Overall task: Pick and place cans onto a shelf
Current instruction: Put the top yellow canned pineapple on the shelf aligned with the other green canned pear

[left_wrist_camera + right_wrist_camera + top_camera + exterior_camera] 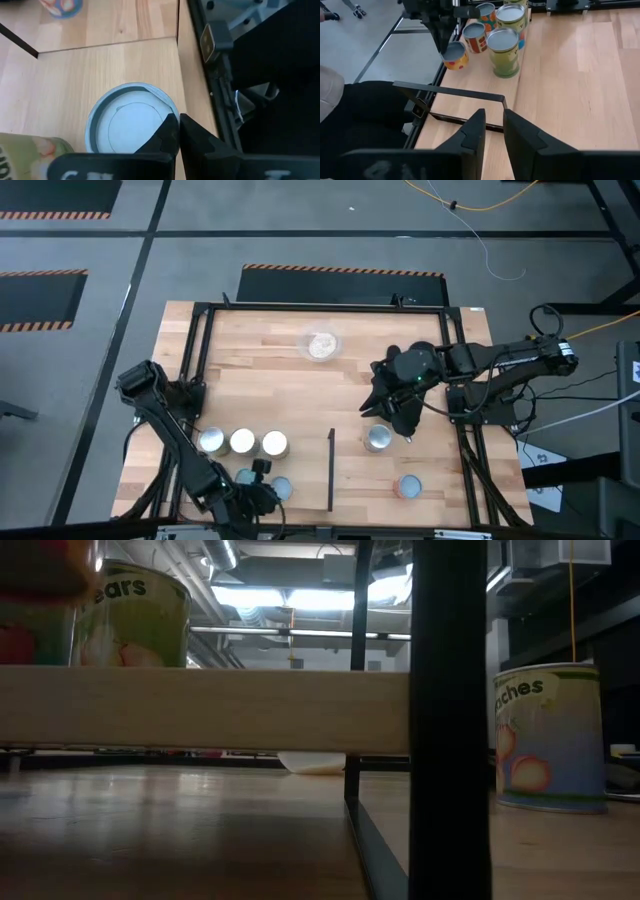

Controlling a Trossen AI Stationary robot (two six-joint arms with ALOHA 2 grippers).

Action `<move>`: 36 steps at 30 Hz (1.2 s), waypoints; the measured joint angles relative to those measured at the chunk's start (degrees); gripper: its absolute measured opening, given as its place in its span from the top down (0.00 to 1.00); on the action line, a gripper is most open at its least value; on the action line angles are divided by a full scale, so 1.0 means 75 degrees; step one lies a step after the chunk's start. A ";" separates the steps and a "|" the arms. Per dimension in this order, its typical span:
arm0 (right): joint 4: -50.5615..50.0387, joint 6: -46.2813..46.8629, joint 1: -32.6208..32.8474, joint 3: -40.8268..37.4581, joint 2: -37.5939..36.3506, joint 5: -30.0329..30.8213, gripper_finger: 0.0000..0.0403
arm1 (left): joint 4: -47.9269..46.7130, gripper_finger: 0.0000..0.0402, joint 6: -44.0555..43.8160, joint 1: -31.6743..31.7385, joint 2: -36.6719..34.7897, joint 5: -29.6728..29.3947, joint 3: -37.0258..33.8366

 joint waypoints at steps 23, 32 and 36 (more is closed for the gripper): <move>0.0046 0.0003 0.0000 0.0000 0.0003 -0.0009 0.82 | -0.0260 0.98 -0.0156 0.0079 0.0553 0.0316 -0.0009; 0.0051 0.0003 0.0000 0.0000 0.0003 -0.0012 0.82 | -0.0303 0.94 -0.0135 0.0150 0.0590 0.0622 -0.0012; 0.0051 0.0003 0.0000 0.0000 0.0006 -0.0012 0.82 | -0.0305 0.90 -0.0137 0.0156 0.0590 0.0618 -0.0012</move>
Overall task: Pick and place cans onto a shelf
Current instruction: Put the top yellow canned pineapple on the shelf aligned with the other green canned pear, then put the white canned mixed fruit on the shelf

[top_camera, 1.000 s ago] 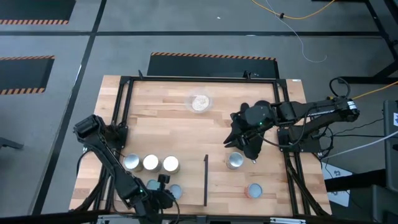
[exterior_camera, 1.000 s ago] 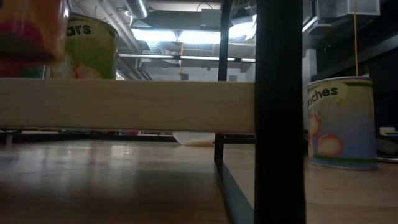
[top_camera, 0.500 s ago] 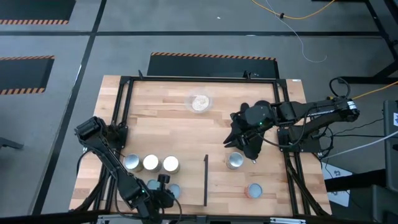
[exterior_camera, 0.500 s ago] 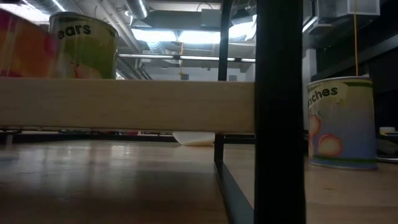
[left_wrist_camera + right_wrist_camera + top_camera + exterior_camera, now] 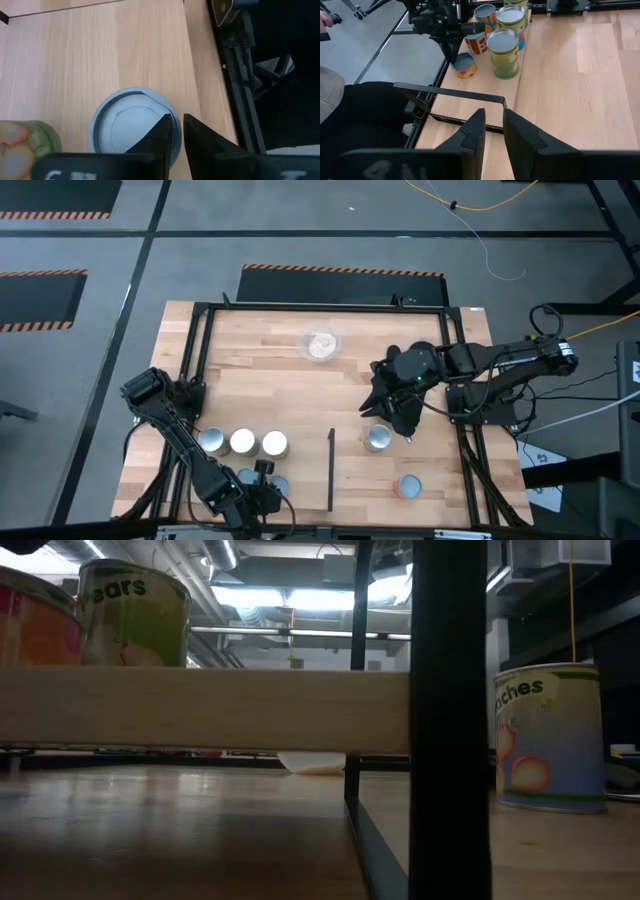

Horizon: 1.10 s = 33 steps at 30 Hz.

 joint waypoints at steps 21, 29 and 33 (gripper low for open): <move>-0.0004 0.0671 0.0537 0.0000 0.0000 -0.0003 0.82 | -0.0052 0.83 0.0138 0.0015 -0.0348 -0.0362 0.0006; -0.0280 0.2221 0.1593 0.0000 0.0000 -0.0003 0.82 | 0.0079 0.83 0.0431 0.0082 -0.0639 -0.0985 0.0006; -0.0721 0.3346 0.2368 -0.0002 0.0000 0.0279 0.82 | 0.0259 0.83 0.0707 0.0197 -0.0653 -0.1226 0.0006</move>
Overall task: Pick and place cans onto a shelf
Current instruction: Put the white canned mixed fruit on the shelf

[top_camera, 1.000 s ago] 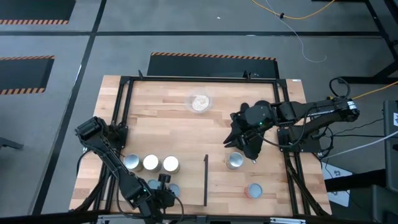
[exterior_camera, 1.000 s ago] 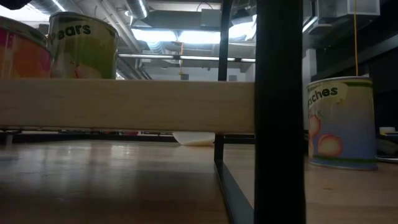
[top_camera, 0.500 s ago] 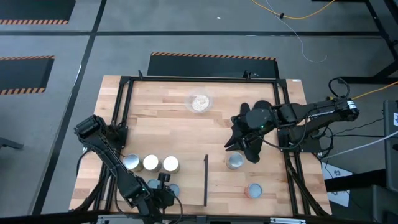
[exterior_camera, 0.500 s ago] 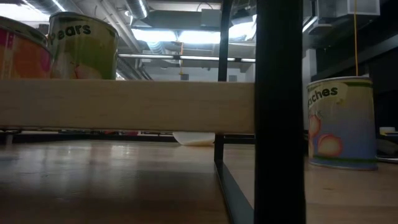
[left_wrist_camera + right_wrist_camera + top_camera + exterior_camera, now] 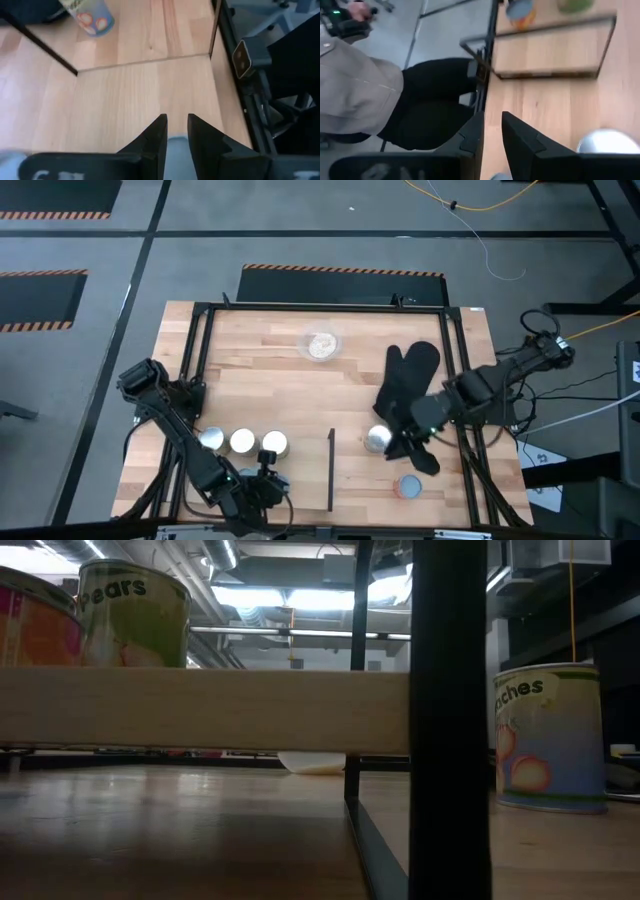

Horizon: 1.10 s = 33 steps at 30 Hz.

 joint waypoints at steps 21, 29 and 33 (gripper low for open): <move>-0.2165 0.5758 0.2844 0.0000 0.0509 0.2908 0.82 | 0.0309 0.84 0.0305 0.0082 0.0009 0.0020 0.0000; -0.2175 0.5915 0.3344 0.0000 0.1576 0.2471 0.82 | 0.0335 0.84 0.0311 0.0082 0.0009 0.0017 0.0000; -0.2283 0.6615 0.3385 0.0000 0.2005 0.1835 0.82 | 0.0332 0.84 0.0314 0.0082 0.0012 0.0017 0.0000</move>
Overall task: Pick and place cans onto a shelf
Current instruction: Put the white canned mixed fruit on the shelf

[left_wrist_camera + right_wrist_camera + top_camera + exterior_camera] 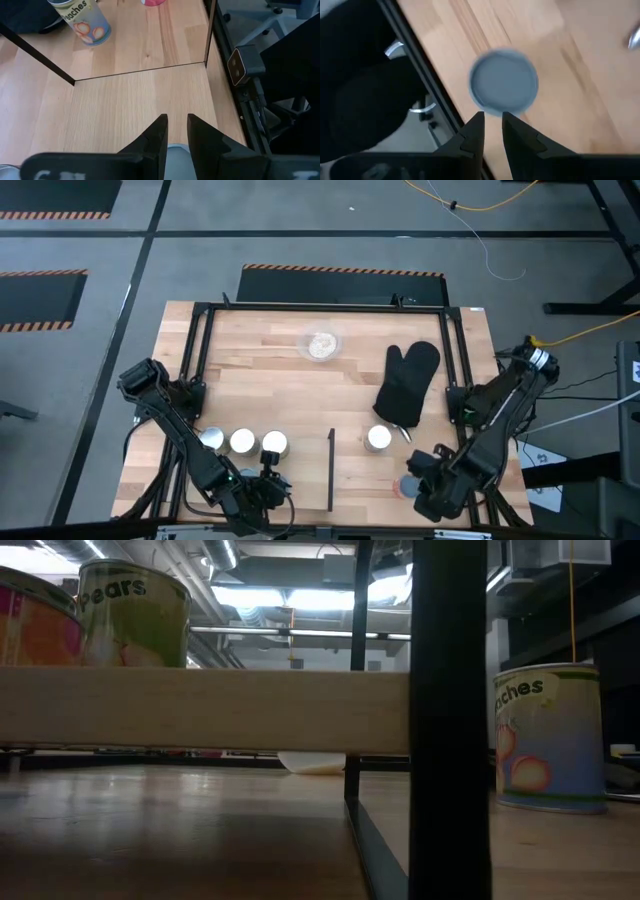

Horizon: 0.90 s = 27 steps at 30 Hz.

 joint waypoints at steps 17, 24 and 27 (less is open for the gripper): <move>-0.0423 0.1422 -0.0004 0.0000 0.0842 -0.0384 0.82 | -0.0006 0.84 0.0003 0.0000 0.0003 -0.0003 0.0000; -0.0446 0.1422 -0.0009 0.0000 0.0845 -0.0045 0.82 | -0.0006 0.84 0.0003 0.0000 0.0006 -0.0003 0.0000; -0.0446 0.1422 -0.0009 0.0000 0.0845 -0.0045 0.82 | -0.0006 0.84 0.0003 0.0000 0.0004 -0.0003 0.0000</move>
